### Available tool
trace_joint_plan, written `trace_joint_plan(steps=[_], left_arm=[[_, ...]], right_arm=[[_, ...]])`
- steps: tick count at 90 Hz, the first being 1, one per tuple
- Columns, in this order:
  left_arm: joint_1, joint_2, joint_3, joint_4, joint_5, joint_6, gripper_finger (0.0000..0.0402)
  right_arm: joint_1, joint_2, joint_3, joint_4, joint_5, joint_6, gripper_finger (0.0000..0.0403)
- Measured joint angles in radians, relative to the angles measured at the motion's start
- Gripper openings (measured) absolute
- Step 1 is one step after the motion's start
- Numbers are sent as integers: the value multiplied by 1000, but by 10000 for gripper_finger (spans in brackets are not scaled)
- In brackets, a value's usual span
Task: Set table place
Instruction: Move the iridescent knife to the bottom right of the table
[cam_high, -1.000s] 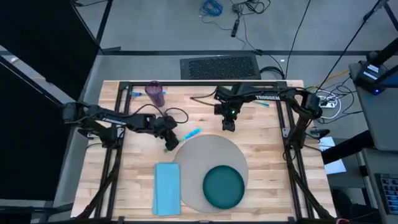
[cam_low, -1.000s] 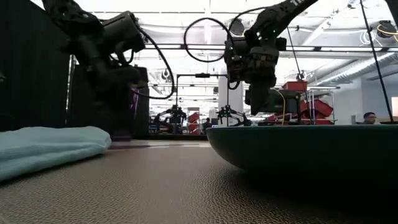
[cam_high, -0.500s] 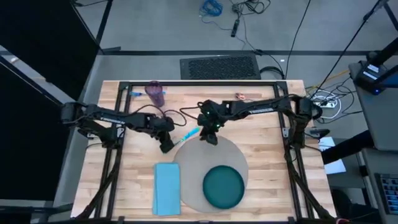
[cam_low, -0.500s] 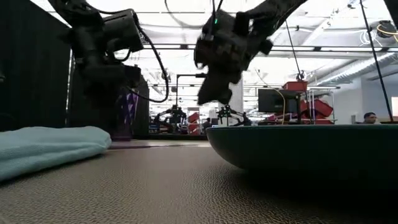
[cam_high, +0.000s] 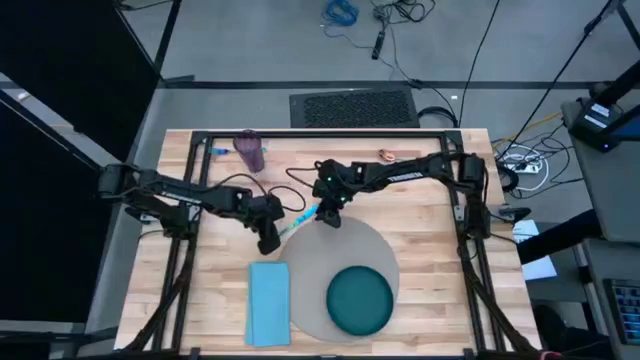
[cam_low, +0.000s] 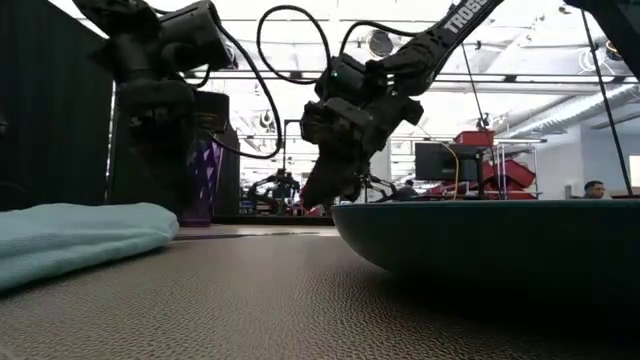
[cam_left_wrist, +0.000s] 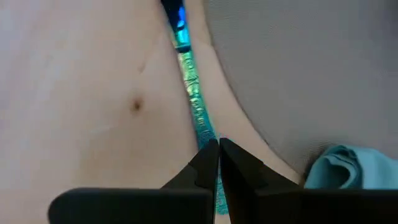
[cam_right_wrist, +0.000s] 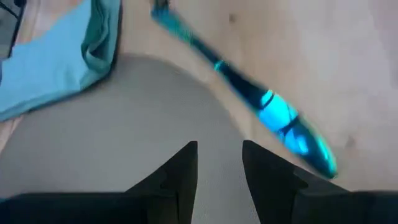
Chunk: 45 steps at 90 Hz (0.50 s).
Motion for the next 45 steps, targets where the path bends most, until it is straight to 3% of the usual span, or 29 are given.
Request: trace_joint_plan(steps=[19, 35, 45], left_arm=[[-4, 0, 0, 10, -11, -48, 0], [-4, 0, 0, 9, -33, -47, 0], [-4, 0, 0, 11, -36, -40, 0]], right_arm=[[-11, 26, 1, 45, 3, 5, 106], [-11, 55, 6, 95, 13, -38, 17], [-11, 56, 5, 104, 23, -42, 3]])
